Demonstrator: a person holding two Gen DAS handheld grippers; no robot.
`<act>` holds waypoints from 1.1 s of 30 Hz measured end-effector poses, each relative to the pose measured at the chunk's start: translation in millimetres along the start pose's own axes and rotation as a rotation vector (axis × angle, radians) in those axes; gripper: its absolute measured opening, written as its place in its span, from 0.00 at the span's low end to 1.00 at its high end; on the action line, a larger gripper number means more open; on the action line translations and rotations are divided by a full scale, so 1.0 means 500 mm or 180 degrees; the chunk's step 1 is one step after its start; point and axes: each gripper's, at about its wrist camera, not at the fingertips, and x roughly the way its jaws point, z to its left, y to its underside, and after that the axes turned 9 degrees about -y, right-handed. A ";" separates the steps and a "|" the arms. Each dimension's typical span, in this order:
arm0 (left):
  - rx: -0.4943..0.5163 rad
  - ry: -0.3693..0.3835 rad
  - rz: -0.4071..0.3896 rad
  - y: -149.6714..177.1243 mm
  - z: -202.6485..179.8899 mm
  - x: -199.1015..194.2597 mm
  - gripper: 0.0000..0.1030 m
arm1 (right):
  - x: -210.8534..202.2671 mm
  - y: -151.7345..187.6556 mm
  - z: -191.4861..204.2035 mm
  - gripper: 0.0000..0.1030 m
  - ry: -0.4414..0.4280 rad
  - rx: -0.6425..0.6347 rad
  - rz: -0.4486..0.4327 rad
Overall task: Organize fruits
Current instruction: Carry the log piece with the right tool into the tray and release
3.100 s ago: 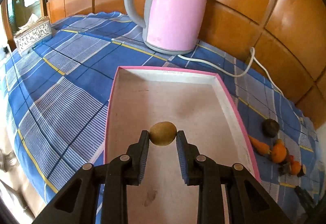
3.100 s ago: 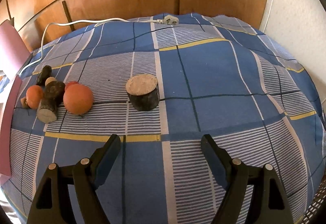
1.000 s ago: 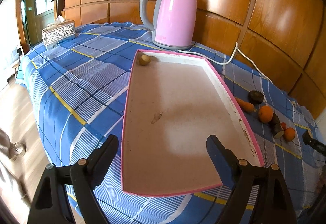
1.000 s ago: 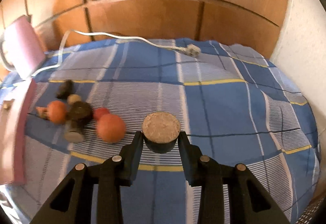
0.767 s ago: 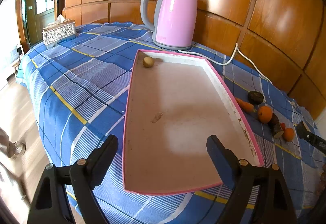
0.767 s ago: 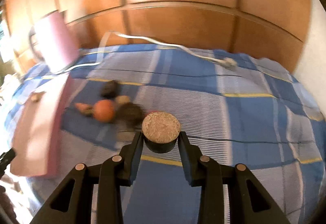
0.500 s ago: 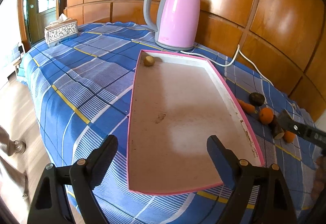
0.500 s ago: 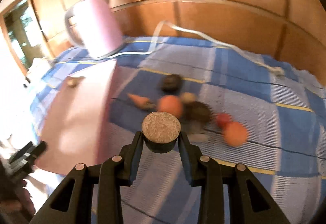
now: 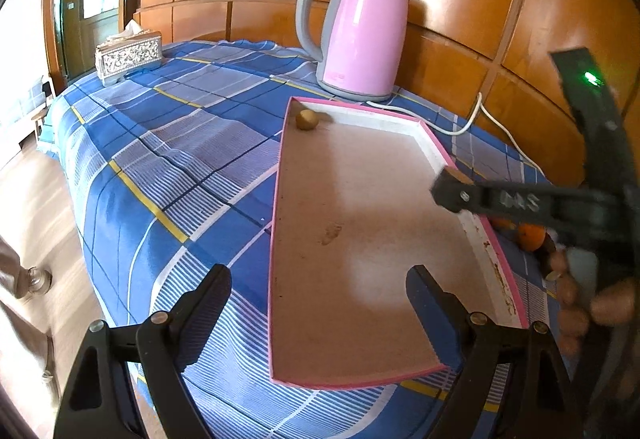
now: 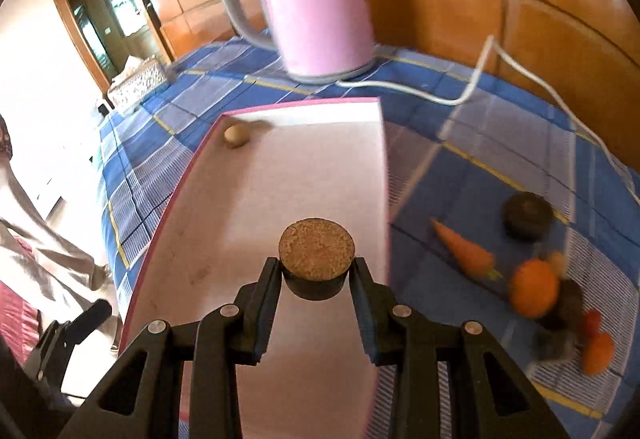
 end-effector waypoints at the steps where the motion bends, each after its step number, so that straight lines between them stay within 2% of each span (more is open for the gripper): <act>1: -0.0008 0.0002 0.0005 0.000 0.001 0.001 0.87 | 0.011 -0.007 0.005 0.35 0.0024 -0.0011 0.0018; 4: -0.0011 -0.0009 -0.0005 -0.001 0.004 0.001 0.87 | 0.035 -0.028 0.003 0.35 -0.0038 0.0070 0.0063; 6: -0.0024 -0.0004 0.0002 -0.002 0.005 0.002 0.87 | 0.036 -0.034 0.002 0.39 0.0017 0.0079 0.0035; 8: -0.0033 -0.0008 0.0018 -0.001 0.005 0.005 0.87 | 0.027 -0.034 0.002 0.52 -0.0005 0.0089 -0.0005; 9: -0.0035 -0.0007 0.0024 -0.001 0.006 0.005 0.87 | 0.020 -0.032 0.000 0.54 -0.0004 0.0103 -0.0018; 13: -0.0021 0.0005 0.0016 0.000 0.004 0.002 0.87 | -0.018 -0.012 -0.008 0.54 0.0047 0.0137 -0.0123; 24: 0.0124 0.0052 -0.0039 0.003 -0.022 -0.020 0.87 | -0.138 0.076 -0.049 0.54 0.0430 0.0263 -0.0437; 33: 0.0227 0.0067 -0.0082 0.006 -0.036 -0.037 0.87 | -0.207 0.142 -0.101 0.54 0.0734 0.0428 -0.0579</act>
